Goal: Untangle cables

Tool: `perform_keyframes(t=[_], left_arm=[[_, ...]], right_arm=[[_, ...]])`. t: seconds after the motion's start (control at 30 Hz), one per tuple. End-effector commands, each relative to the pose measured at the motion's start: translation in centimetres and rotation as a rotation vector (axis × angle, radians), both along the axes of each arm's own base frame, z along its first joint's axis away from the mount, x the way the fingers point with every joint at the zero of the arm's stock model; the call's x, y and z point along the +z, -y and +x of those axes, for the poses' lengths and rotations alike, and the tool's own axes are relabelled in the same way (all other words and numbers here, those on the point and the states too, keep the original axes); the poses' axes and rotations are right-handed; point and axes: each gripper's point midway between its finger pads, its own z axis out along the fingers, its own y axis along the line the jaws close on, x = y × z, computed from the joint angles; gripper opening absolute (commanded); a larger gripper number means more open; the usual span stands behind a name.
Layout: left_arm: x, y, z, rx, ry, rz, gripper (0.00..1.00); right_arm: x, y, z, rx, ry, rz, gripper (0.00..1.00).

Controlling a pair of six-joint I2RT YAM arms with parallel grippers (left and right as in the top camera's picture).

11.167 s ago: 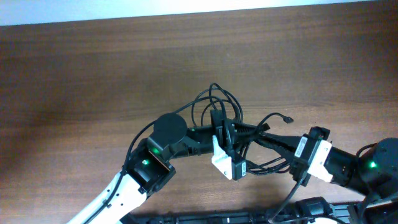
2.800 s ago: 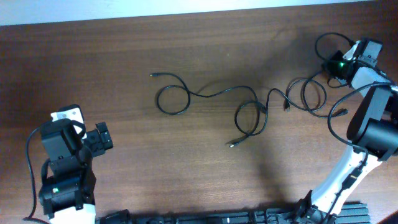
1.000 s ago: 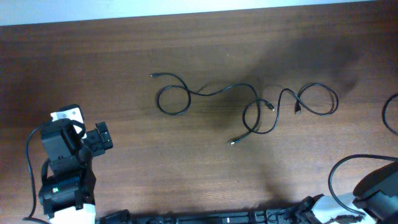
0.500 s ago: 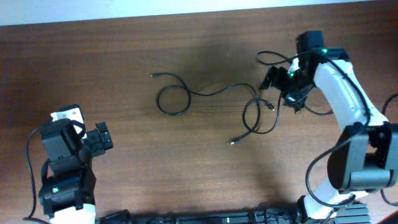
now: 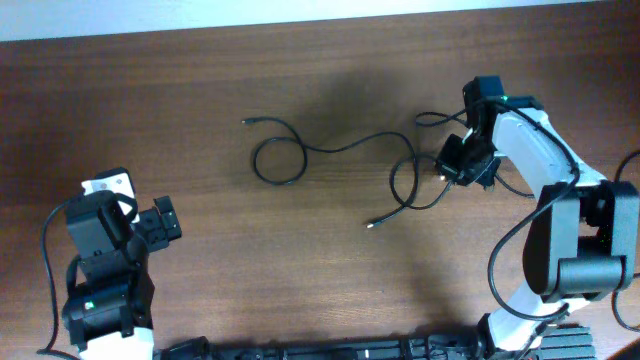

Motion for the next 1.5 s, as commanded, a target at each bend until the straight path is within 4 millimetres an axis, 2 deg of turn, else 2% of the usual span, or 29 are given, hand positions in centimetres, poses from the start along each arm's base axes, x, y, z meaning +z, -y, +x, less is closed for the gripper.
perform_keyframes(t=[0.0,0.03,0.07,0.13,0.2,0.23,0.37,0.4,0.47,0.53,0.63,0.67,0.7,0.73,0.77,0.8,0.87,0.9,0.93,1.0,1.03,1.07,1.1,1.13,1.23,1.27,1.33,1.37,1.47], left_arm=[[0.0,0.1,0.0,0.004,0.009,-0.01,0.99],[0.0,0.1,0.0,0.004,0.009,-0.01,0.99],[0.0,0.1,0.0,0.004,0.009,-0.01,0.99],[0.0,0.1,0.0,0.004,0.009,-0.01,0.99],[0.0,0.1,0.0,0.004,0.009,-0.01,0.99],[0.0,0.1,0.0,0.004,0.009,-0.01,0.99],[0.0,0.1,0.0,0.004,0.009,-0.01,0.99],[0.0,0.1,0.0,0.004,0.009,-0.01,0.99],[0.0,0.1,0.0,0.004,0.009,-0.01,0.99],[0.0,0.1,0.0,0.004,0.009,-0.01,0.99],[0.0,0.1,0.0,0.004,0.009,-0.01,0.99],[0.0,0.1,0.0,0.004,0.009,-0.01,0.99],[0.0,0.1,0.0,0.004,0.009,-0.01,0.99],[0.0,0.1,0.0,0.004,0.009,-0.01,0.99],[0.0,0.1,0.0,0.004,0.009,-0.01,0.99],[0.0,0.1,0.0,0.004,0.009,-0.01,0.99],[0.0,0.1,0.0,0.004,0.009,-0.01,0.99],[0.0,0.1,0.0,0.004,0.009,-0.01,0.99],[0.0,0.1,0.0,0.004,0.009,-0.01,0.99],[0.0,0.1,0.0,0.004,0.009,-0.01,0.99],[0.0,0.1,0.0,0.004,0.009,-0.01,0.99],[0.0,0.1,0.0,0.004,0.009,-0.01,0.99],[0.0,0.1,0.0,0.004,0.009,-0.01,0.99],[0.0,0.1,0.0,0.004,0.009,-0.01,0.99],[0.0,0.1,0.0,0.004,0.009,-0.01,0.99],[0.0,0.1,0.0,0.004,0.009,-0.01,0.99],[0.0,0.1,0.0,0.004,0.009,-0.01,0.99],[0.0,0.1,0.0,0.004,0.009,-0.01,0.99],[0.0,0.1,0.0,0.004,0.009,-0.01,0.99]], right_arm=[[5.9,1.5,4.0,-0.007,0.135,-0.097,0.04],[9.1,2.6,5.7,-0.016,0.205,-0.161,0.04],[14.1,4.5,7.9,-0.045,0.315,-0.257,0.04],[21.7,9.3,10.9,-0.161,0.523,-0.433,0.04],[24.8,14.2,12.4,-0.29,0.648,-0.527,0.04],[25.9,17.7,12.5,-0.373,0.693,-0.569,0.04],[27.7,27.1,11.1,-0.54,0.766,-0.67,0.04],[27.7,28.9,11.3,-0.532,0.775,-0.706,0.04],[26.4,30.7,11.9,-0.523,0.762,-0.731,0.04],[22.3,32.7,12.7,-0.533,0.689,-0.727,0.04],[16.6,34.0,12.6,-0.528,0.558,-0.703,0.04],[15.0,34.0,12.3,-0.52,0.512,-0.691,0.34],[14.2,33.8,11.9,-0.513,0.478,-0.682,0.78],[13.9,33.6,11.5,-0.508,0.457,-0.676,0.94],[13.4,33.2,10.8,-0.498,0.418,-0.664,0.99],[12.8,32.6,10.2,-0.485,0.379,-0.645,0.99],[10.6,28.2,10.4,-0.261,0.335,-0.42,0.99],[10.2,23.6,12.0,-0.016,0.404,-0.203,0.97],[10.3,20.6,12.7,0.131,0.445,-0.109,0.97],[10.1,14.9,13.2,0.45,0.426,-0.091,0.97],[10.0,11.4,13.5,0.607,0.417,-0.078,0.97],[9.9,8.9,13.7,0.702,0.416,-0.068,0.97],[9.9,4.9,14.1,0.821,0.422,-0.054,0.97],[9.8,0.9,14.0,0.966,0.426,-0.042,0.97],[9.8,-7.2,13.1,1.23,0.441,-0.019,0.97],[9.8,-10.6,12.2,1.332,0.446,-0.004,0.98],[9.6,-13.9,10.8,1.458,0.44,0.015,1.0],[9.4,-16.2,9.5,1.544,0.429,0.034,1.0],[7.9,-19.9,7.6,1.674,0.4,0.071,1.0]])
